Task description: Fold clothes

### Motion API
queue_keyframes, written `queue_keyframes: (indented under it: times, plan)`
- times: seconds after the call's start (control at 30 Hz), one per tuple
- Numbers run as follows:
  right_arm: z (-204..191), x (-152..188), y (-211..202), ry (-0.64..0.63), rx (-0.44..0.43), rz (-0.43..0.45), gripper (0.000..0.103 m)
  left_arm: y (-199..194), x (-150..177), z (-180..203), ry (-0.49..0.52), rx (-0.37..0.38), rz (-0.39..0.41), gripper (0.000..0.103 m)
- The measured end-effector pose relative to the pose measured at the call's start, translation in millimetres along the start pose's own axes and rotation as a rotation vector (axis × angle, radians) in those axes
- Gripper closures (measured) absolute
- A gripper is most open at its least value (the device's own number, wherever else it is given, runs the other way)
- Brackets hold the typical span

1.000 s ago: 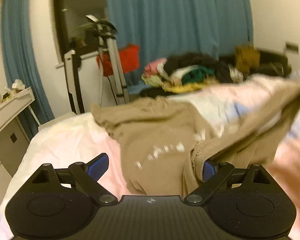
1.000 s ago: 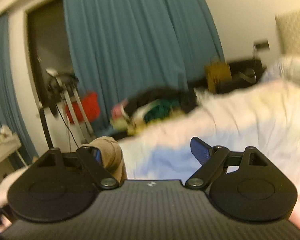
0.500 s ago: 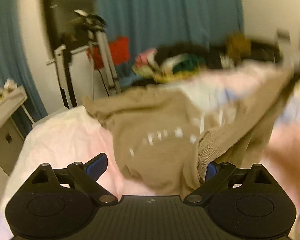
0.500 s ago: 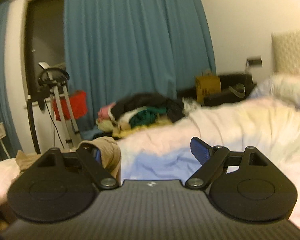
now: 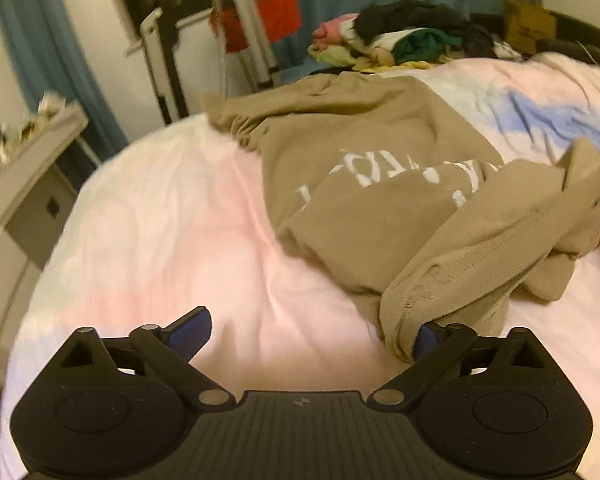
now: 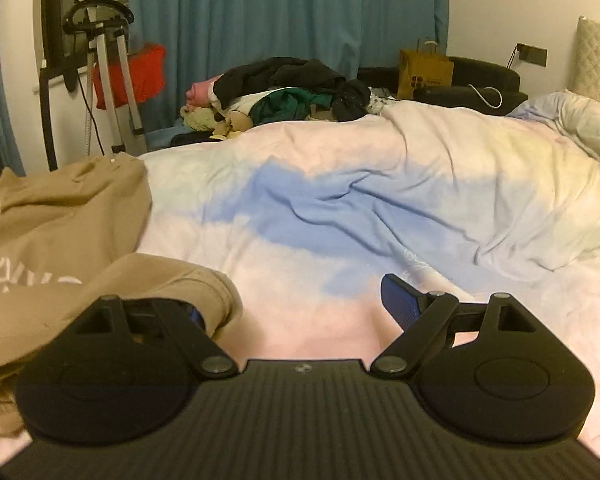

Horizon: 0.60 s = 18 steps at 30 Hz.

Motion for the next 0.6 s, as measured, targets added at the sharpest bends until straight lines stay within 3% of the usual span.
queue_keyframes:
  times: [0.13,0.3,0.43,0.6]
  plan:
    - [4.4,-12.2,-31.8,0.015,-0.011,0.100,0.018,-29.9,2.3,-14.3,-0.104,0.009,0.064,0.003]
    - [9.9,-63.3,-95.4,0.155,-0.118,0.236,0.018,-99.7,-30.3,-58.7,-0.318,-0.008,0.317,0.003]
    - [-10.2,-142.5,-171.9,0.126,-0.208,0.400,0.018,-176.2,-77.7,-101.7,-0.445,-0.049,0.513,0.003]
    - [-24.8,-247.5,-263.2,0.099,-0.270,0.545,0.018,-299.1,-149.7,-136.9,-0.436,-0.125,0.751,0.003]
Point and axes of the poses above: each gripper's, at about its wrist camera, not at the fingertips, and y roughly the way its jaws point, z to its right, x to its underside, the point moved 9 cm from there along y, roughly the way its jaws point
